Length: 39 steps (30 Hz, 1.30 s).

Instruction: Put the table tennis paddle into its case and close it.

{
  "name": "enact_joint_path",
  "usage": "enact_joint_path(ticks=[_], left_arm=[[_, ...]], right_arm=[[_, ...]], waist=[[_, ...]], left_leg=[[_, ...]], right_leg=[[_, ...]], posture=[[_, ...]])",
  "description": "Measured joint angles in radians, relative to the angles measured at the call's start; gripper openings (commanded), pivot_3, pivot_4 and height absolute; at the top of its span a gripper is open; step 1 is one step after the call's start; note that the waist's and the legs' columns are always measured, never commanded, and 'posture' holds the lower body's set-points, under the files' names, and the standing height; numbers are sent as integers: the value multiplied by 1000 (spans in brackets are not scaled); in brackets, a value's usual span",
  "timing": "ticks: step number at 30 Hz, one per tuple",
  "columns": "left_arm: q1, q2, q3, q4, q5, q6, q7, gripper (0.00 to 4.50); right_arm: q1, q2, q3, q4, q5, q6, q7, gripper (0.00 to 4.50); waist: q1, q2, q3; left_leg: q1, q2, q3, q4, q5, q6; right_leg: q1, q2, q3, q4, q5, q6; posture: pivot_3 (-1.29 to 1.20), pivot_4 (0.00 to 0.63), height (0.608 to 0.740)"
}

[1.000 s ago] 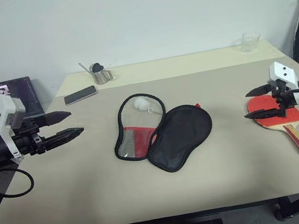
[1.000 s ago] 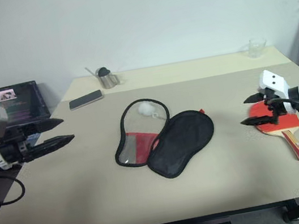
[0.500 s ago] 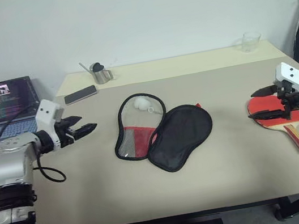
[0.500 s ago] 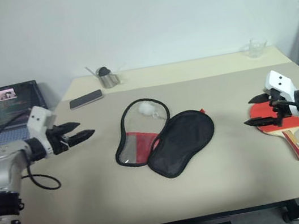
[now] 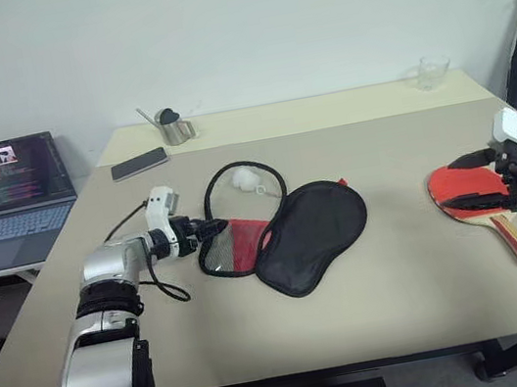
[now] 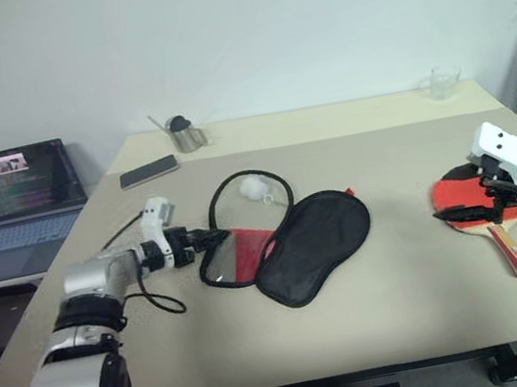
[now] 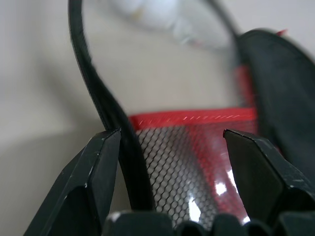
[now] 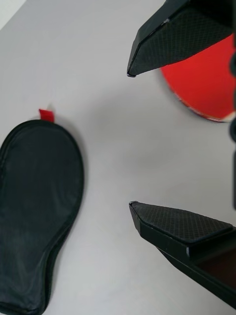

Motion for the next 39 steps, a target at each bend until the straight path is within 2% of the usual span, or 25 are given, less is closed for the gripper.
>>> enact_joint_path(ticks=[11,20,24,31,32,39], left_arm=[[7,-9,43,14,-15,-2,22,3629],[13,-95,52,-25,-16,19,64,3629],[31,-105,58,-50,-20,31,68,2699],[56,-113,77,-72,-26,55,90,155],[59,-117,78,-78,-27,57,92,15],[79,-130,84,-111,-32,58,118,15]], right_arm=[[32,-31,-9,-36,12,27,-17,4473],[11,-32,-5,-33,12,27,-20,4473],[11,-32,-5,-32,12,27,-21,4500],[10,-31,-5,-32,12,27,-24,4500],[10,-31,-5,-32,12,27,-24,4500],[10,-31,-4,-32,12,27,-24,4500]], waist=[[4,-1,0],[25,-1,0],[28,-1,0],[28,-1,0],[28,-1,0],[29,-1,0]], left_leg=[[0,0,0,0,0,0],[0,-1,0,1,0,0],[0,-1,0,1,0,0],[0,-1,0,1,0,0],[0,-1,0,1,0,0],[0,-1,0,1,0,0]], right_leg=[[0,-1,0,0,0,0],[1,-1,0,0,0,1],[1,-1,0,0,0,1],[1,-1,0,0,0,1],[1,-1,0,0,0,1],[1,-1,0,0,0,1]], posture=[[0,150,740],[0,150,740],[0,150,740],[0,150,740],[0,150,740],[0,150,740]])
